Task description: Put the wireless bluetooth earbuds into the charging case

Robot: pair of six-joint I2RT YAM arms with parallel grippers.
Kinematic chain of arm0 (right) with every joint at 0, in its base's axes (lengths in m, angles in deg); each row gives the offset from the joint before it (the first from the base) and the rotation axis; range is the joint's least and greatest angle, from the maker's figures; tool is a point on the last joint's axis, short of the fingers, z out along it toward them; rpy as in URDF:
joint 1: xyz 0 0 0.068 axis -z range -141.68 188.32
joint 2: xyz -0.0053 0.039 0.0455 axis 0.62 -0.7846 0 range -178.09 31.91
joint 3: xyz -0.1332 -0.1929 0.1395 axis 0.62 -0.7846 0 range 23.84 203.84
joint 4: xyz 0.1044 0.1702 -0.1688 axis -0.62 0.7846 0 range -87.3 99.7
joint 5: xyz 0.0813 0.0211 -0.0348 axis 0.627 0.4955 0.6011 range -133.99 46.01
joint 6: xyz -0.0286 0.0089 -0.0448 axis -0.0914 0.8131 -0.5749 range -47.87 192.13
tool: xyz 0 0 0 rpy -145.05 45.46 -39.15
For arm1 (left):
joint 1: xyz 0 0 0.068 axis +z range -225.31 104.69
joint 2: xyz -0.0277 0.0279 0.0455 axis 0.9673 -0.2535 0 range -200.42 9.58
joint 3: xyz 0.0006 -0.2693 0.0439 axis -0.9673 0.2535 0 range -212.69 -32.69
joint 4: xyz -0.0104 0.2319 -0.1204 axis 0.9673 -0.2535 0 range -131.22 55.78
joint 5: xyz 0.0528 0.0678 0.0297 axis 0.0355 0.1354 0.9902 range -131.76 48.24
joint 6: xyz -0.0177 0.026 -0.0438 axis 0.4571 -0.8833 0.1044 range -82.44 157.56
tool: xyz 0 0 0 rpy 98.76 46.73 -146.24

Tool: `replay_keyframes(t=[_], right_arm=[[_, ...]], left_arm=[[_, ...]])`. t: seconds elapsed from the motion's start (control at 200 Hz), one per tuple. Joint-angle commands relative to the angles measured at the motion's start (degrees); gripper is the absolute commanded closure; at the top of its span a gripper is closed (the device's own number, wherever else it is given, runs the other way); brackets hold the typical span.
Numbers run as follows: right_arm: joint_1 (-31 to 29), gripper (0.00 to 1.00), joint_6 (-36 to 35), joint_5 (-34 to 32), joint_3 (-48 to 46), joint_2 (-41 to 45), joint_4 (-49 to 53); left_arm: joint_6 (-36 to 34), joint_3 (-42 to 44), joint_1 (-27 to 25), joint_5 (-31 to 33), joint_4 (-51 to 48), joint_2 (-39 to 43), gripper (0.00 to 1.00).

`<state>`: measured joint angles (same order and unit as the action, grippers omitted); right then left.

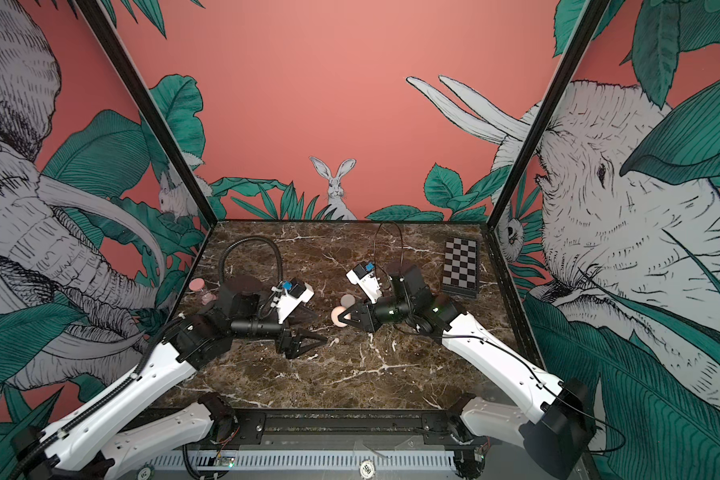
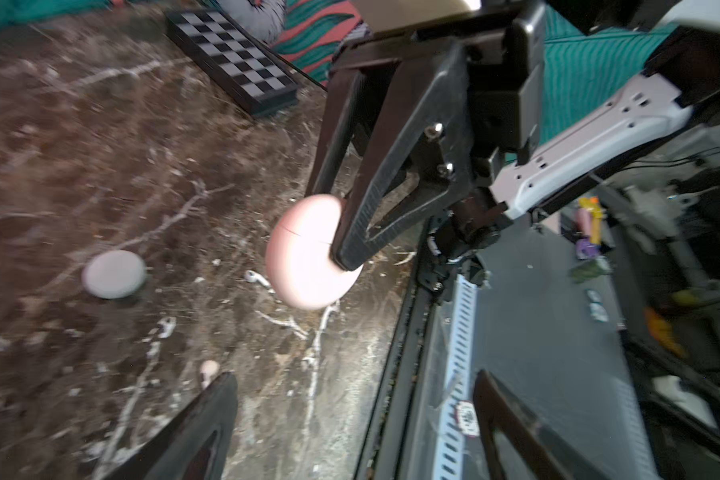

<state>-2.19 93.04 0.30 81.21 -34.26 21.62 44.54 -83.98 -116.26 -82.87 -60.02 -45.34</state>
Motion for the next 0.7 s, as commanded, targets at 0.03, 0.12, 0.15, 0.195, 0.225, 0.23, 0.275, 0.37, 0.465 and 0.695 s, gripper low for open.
replay_keyframes(t=[0.03, 0.12, 0.15, 0.195, 0.225, 0.23, 0.275, 0.37, 0.465, 0.695], right_arm=[[-0.86, 1.00, -2.46, 4.47, -0.76, 2.39, -2.30], [-1.04, 1.00, -2.46, 5.18, -1.05, 2.63, -2.84], [-1.11, 1.00, -2.36, 5.35, -1.18, 2.60, -3.26], [-1.23, 1.00, -2.15, 5.74, -1.22, 2.32, -3.73], [-1.34, 1.00, -1.97, 6.16, -1.23, 2.19, -4.01], [-1.33, 1.00, -1.95, 6.25, -1.26, 2.15, -4.04], [-1.57, 1.00, -1.84, 6.78, -1.28, 1.95, -4.49], [-2.11, 1.00, -1.84, 6.88, -1.29, 1.92, -4.87], [-2.45, 1.00, -1.69, 7.30, -1.20, 1.90, -5.41], [-2.81, 1.00, -1.15, 6.80, -1.46, 1.16, -6.23]], left_arm=[[3.89, -0.04, 0.43, -11.08, 4.75, -1.92, 0.20], [4.62, 0.17, 2.48, -12.95, 6.30, -2.45, 0.23], [5.30, 0.35, 2.75, -13.73, 7.52, -2.44, 0.24], [5.91, 0.53, 2.89, -14.39, 8.48, -2.71, 0.26], [5.94, 0.53, 2.87, -14.70, 8.74, -2.99, 0.28], [5.94, 0.46, 2.88, -14.75, 8.74, -3.08, 0.29], [5.84, 0.31, 3.06, -15.50, 8.73, -3.62, 0.33], [5.85, 0.32, 3.16, -16.77, 9.37, -4.41, 0.44], [5.86, 0.26, 3.15, -17.99, 9.63, -5.22, 0.55], [6.33, 1.00, 3.16, -18.83, 10.40, -5.08, 0.70]])
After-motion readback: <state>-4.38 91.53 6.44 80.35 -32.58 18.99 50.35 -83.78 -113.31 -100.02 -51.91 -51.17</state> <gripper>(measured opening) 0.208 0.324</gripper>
